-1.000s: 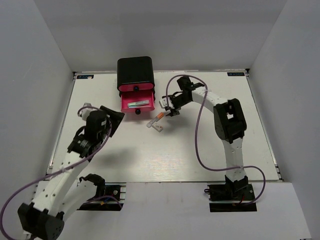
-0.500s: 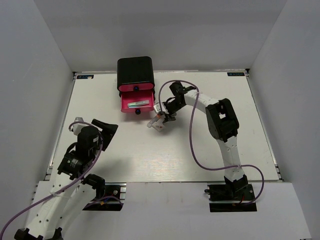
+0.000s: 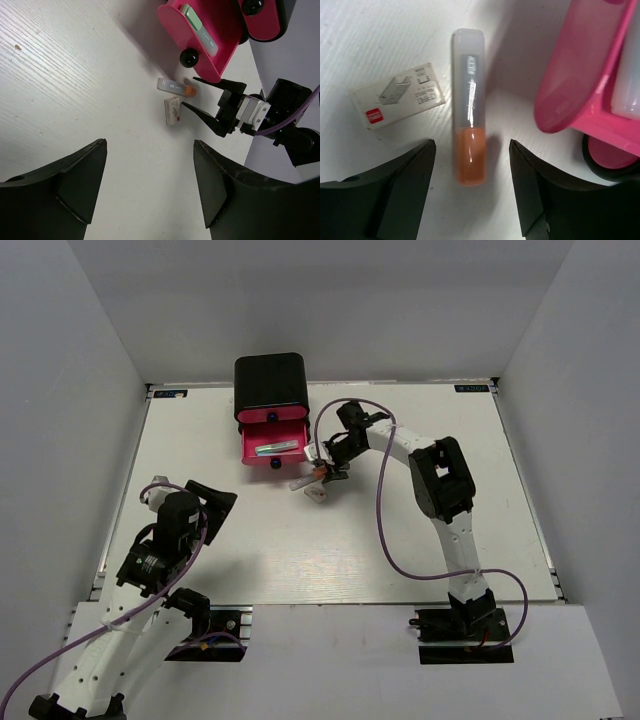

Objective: Sort the stationery into containers
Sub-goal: Pick up the pen from the center of the board.

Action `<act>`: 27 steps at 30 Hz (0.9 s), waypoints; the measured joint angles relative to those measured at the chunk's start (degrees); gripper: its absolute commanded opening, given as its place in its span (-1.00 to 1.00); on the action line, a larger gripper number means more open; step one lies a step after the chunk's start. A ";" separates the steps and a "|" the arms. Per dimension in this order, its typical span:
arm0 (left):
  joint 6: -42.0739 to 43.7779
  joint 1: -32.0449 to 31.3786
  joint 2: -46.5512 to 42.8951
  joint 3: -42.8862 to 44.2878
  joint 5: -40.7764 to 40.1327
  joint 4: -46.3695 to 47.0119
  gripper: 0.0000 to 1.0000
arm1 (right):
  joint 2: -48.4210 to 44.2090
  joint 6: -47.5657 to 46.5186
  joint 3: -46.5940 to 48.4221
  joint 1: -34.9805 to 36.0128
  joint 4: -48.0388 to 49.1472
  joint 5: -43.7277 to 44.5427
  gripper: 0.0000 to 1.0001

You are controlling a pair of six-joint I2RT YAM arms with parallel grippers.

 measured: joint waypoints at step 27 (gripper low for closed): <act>-0.04 -0.04 5.62 -1.77 3.58 7.32 0.59 | -5.62 -6.45 -6.49 0.02 -8.68 6.67 -1.00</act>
